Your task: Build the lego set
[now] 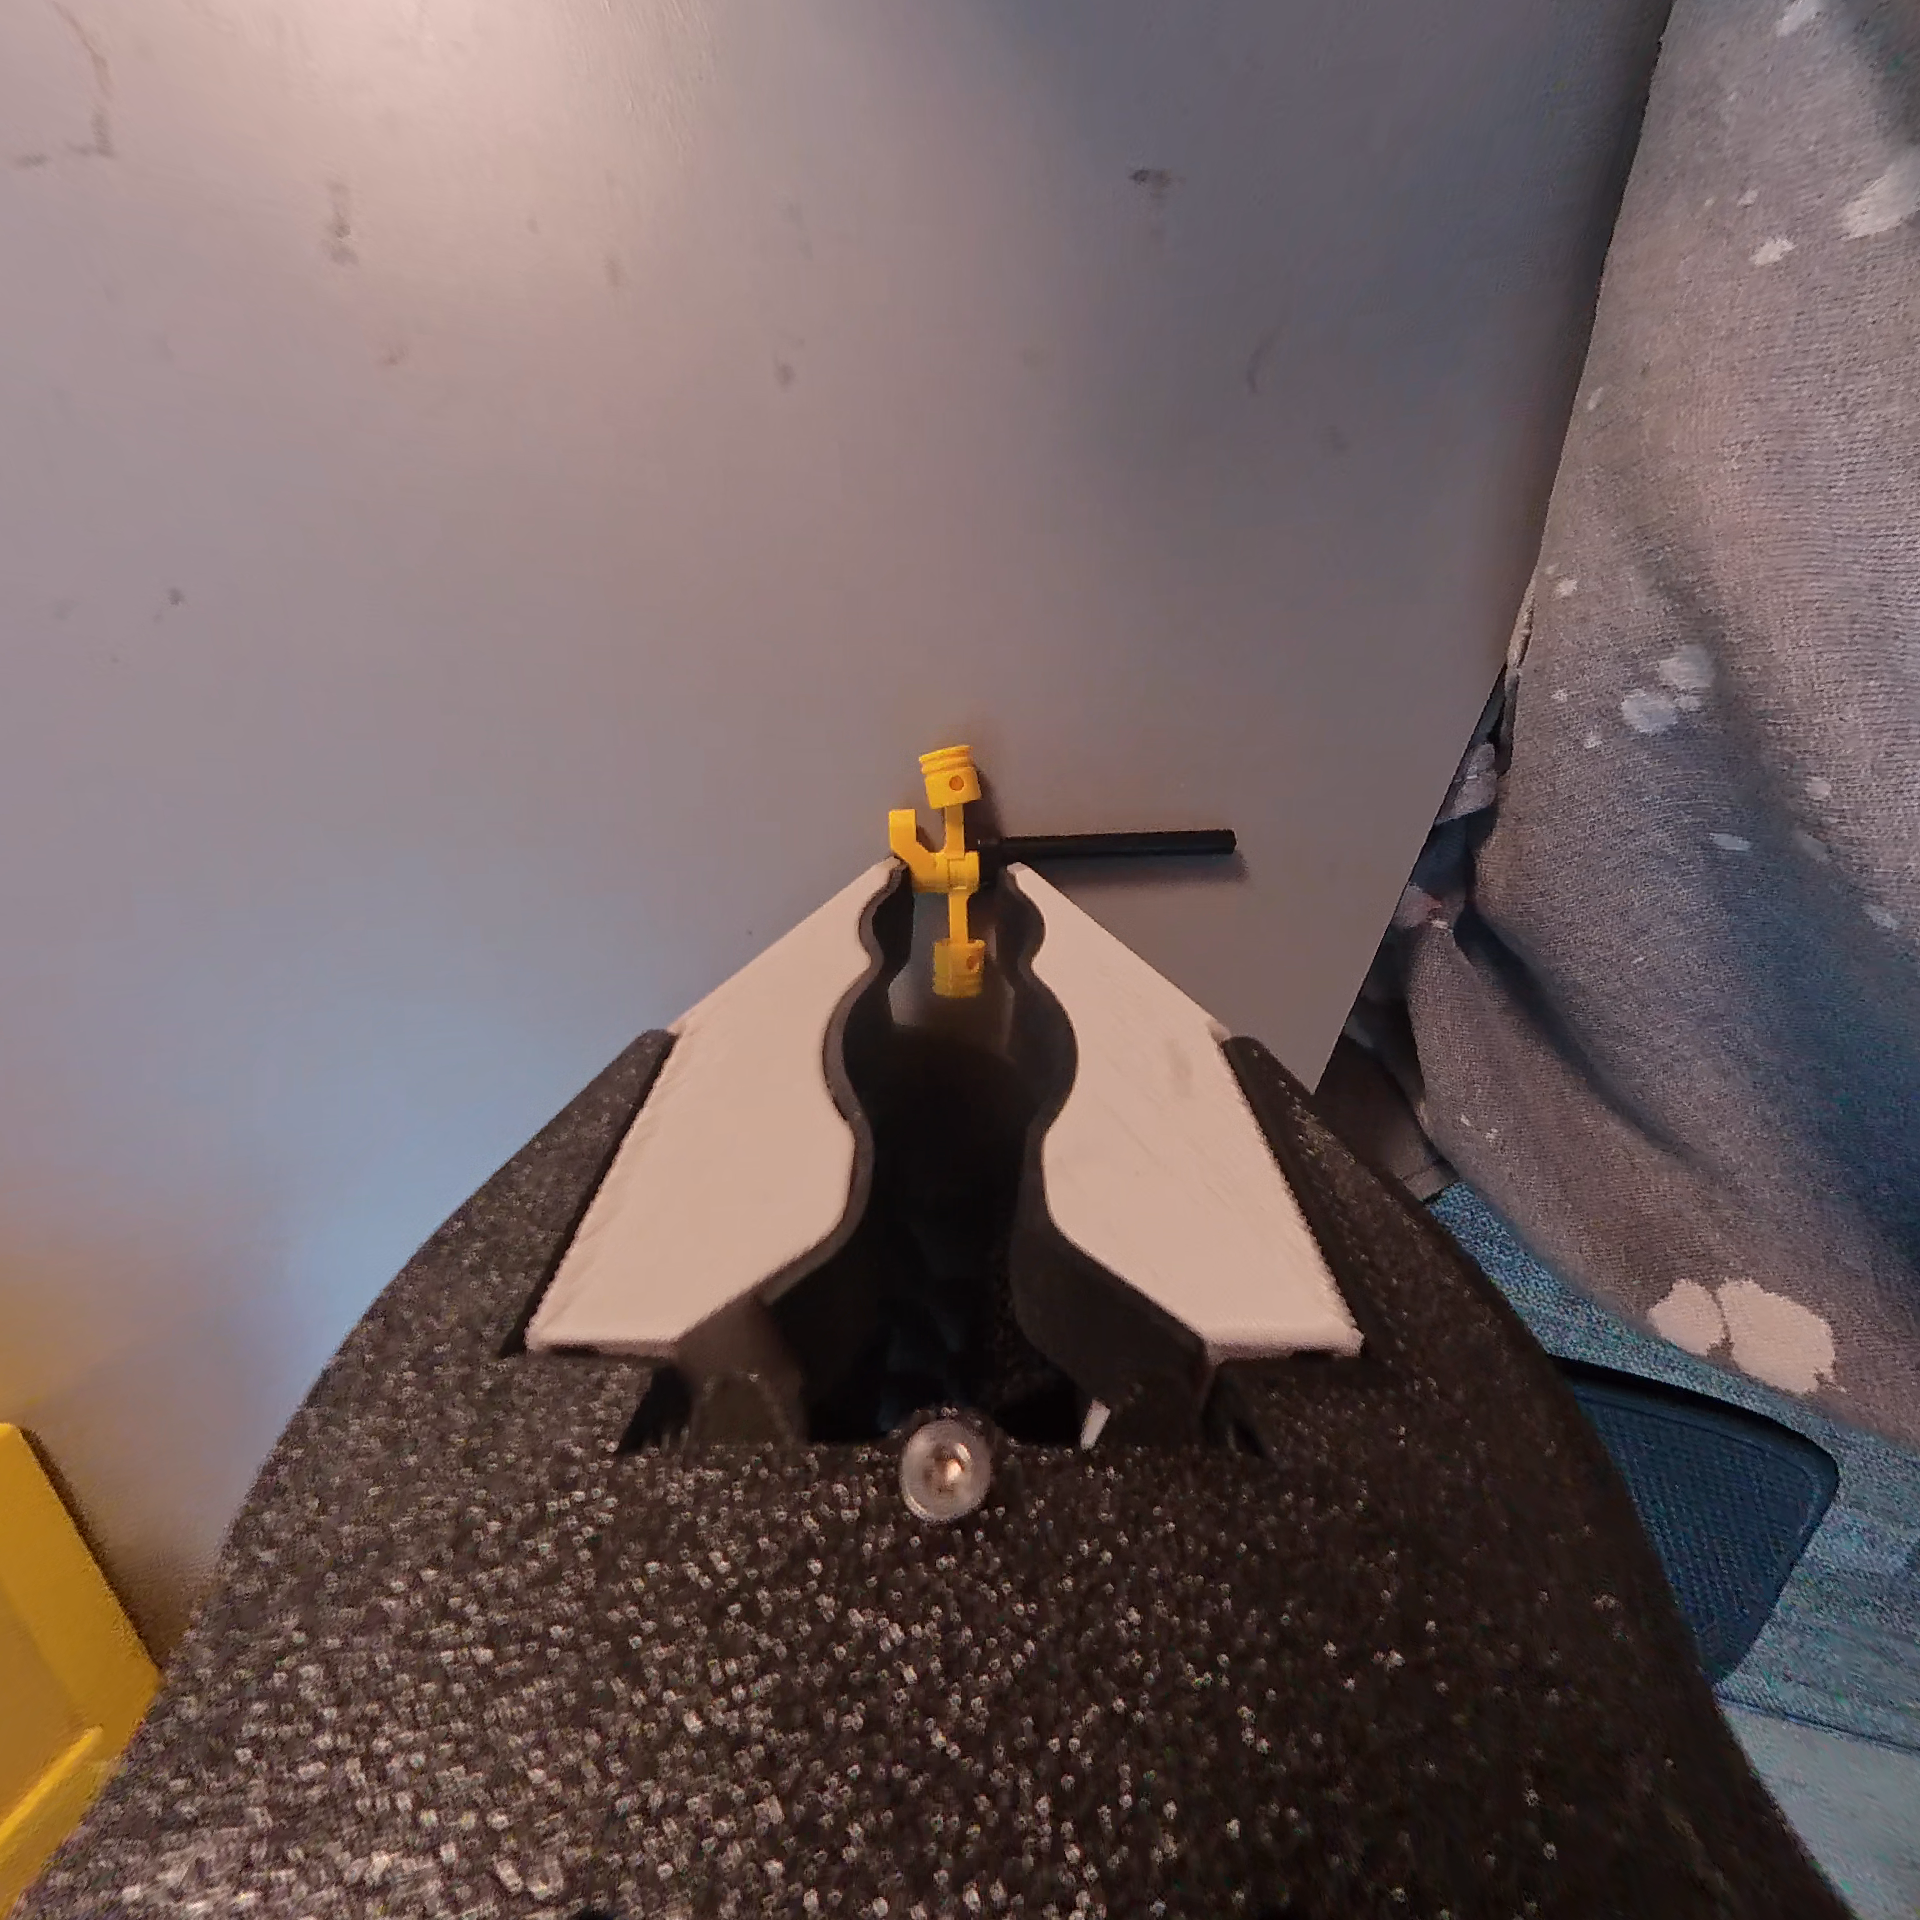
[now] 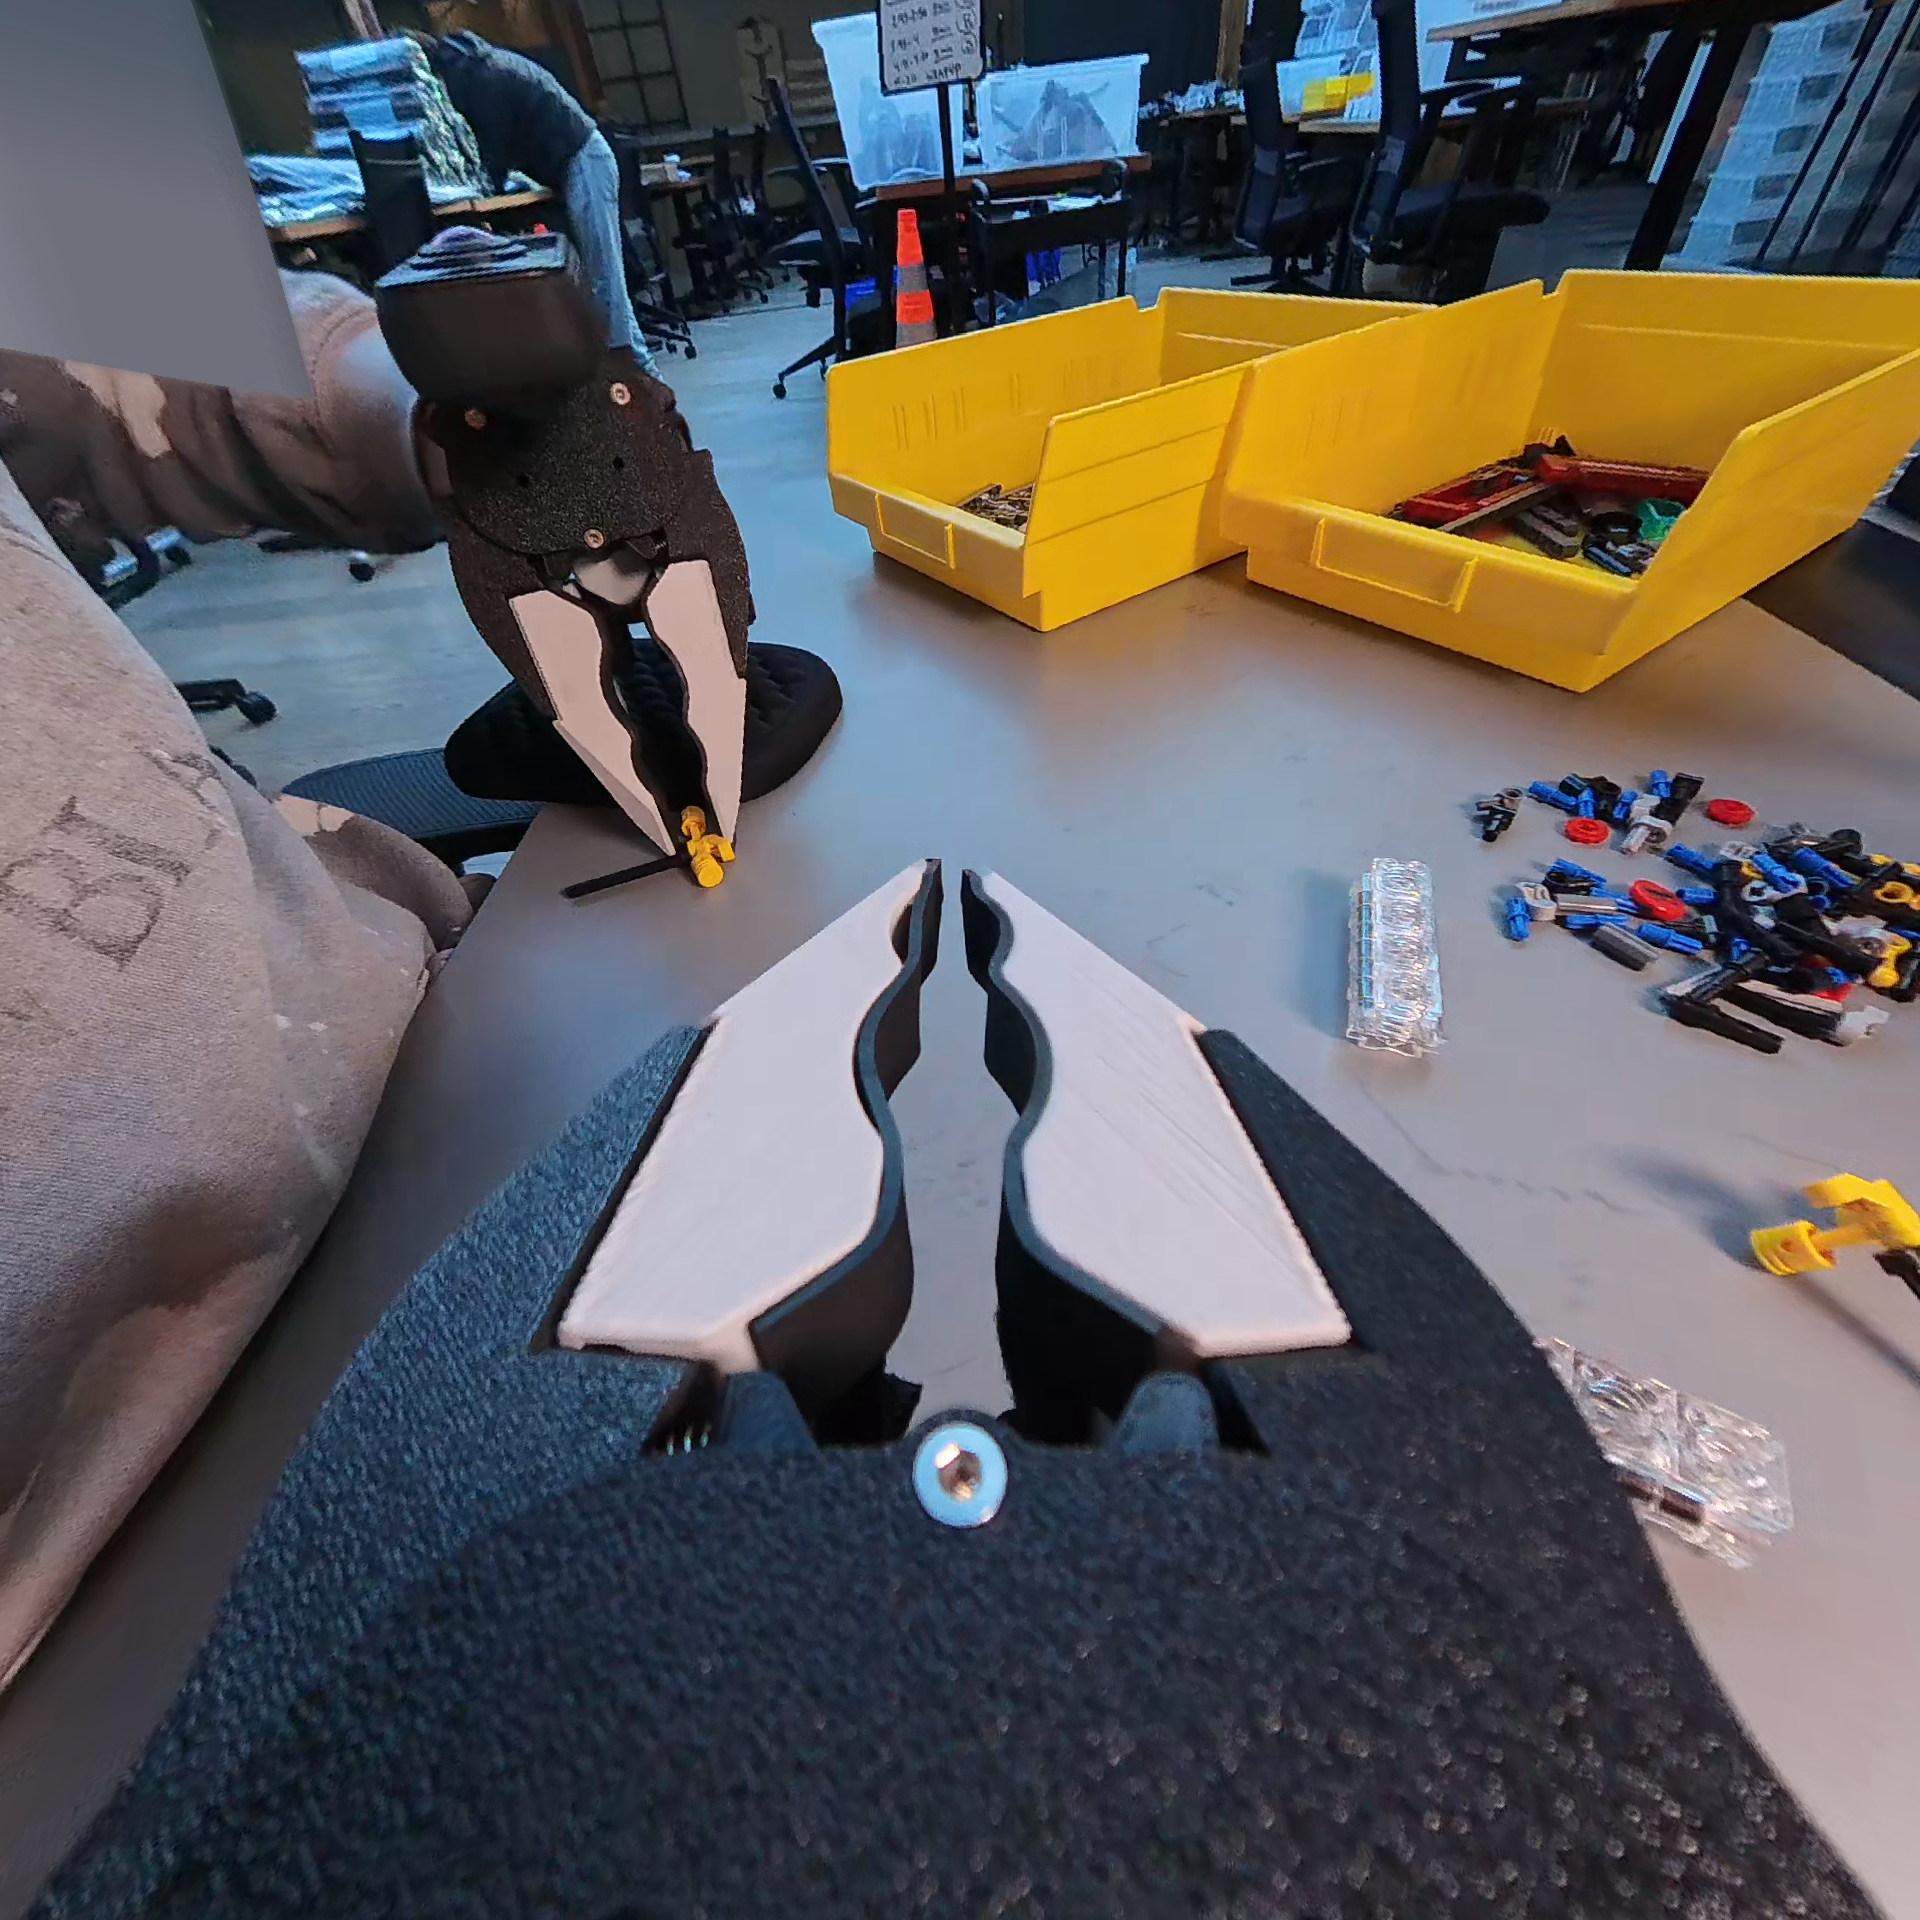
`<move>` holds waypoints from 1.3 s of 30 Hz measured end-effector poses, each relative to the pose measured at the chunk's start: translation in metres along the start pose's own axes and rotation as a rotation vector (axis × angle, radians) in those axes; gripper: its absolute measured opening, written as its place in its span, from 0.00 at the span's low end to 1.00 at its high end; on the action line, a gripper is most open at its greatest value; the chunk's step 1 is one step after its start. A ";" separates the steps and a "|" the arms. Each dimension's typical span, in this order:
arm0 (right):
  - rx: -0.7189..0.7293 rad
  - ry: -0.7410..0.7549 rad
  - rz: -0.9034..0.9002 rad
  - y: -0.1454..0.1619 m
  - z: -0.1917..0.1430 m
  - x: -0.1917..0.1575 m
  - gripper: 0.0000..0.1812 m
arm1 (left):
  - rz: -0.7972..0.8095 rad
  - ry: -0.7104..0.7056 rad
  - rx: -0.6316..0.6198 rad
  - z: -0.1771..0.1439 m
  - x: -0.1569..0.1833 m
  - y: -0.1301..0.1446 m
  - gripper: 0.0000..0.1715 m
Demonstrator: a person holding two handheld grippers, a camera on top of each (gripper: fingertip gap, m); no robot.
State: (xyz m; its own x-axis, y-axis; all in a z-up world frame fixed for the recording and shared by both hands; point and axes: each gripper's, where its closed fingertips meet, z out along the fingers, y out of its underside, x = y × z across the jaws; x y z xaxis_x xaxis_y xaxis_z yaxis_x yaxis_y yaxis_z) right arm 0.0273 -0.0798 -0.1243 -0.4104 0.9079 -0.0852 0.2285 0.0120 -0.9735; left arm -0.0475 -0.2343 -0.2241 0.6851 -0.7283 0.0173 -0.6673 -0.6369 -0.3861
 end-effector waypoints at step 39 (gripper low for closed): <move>0.243 0.212 0.430 -0.019 -0.034 0.066 0.01 | -0.298 0.318 1.071 -0.061 -0.121 -0.222 0.18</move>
State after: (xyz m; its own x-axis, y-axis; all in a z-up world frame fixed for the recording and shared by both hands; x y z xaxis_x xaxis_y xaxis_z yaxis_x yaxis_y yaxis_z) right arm 0.0259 -0.0054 -0.1041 -0.1316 0.8746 -0.4666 0.1155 -0.4539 -0.8835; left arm -0.0005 -0.0202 -0.0846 0.5672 -0.7132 0.4118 0.2024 -0.3640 -0.9092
